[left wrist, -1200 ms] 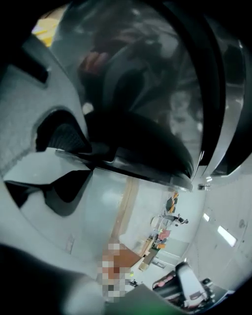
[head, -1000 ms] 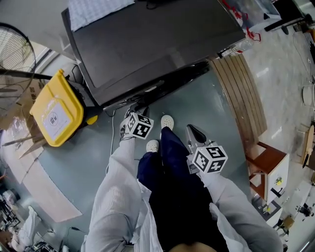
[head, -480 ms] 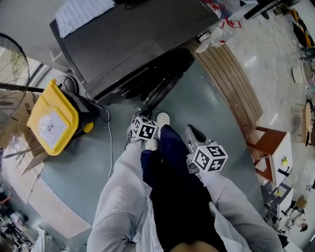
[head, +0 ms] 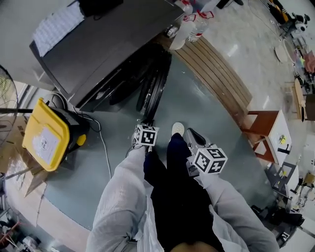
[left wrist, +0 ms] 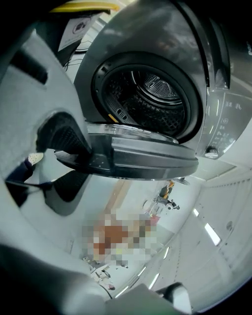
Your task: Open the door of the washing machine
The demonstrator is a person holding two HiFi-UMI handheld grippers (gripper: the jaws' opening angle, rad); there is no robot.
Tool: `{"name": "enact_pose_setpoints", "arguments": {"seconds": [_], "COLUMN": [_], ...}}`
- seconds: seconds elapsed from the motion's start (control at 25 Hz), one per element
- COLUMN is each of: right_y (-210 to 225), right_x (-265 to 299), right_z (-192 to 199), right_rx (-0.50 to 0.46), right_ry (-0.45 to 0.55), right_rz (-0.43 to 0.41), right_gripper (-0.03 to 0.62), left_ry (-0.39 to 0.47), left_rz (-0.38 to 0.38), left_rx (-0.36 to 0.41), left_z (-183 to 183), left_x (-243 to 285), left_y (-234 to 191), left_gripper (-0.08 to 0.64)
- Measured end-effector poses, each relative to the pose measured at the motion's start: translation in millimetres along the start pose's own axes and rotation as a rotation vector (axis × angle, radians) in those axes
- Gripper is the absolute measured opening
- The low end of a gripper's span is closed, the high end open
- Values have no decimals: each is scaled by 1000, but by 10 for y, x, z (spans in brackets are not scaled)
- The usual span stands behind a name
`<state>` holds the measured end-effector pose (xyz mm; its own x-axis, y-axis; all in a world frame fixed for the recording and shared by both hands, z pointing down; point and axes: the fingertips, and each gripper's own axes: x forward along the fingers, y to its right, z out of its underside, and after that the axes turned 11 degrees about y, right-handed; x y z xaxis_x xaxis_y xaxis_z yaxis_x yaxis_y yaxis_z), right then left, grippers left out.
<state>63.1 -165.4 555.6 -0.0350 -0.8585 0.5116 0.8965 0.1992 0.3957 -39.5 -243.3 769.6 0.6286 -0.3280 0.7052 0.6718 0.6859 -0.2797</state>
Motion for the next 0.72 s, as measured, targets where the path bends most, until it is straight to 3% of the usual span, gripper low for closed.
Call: {"name": "enact_pose_setpoints", "arguments": {"seconds": [0.28, 0.72], "right_y": [393, 1350], "right_x": [-181, -271], "right_z": [-36, -221], "right_rx": [29, -42], "right_ry": [8, -94], "right_rz": [-6, -150], "right_gripper": [10, 11], "left_ry": [-6, -6], "left_rz": [-13, -138], "left_rx": [-13, -92], "left_z": [22, -8], "left_x": [126, 417], "left_y": [380, 1041], "left_gripper": [109, 103]}}
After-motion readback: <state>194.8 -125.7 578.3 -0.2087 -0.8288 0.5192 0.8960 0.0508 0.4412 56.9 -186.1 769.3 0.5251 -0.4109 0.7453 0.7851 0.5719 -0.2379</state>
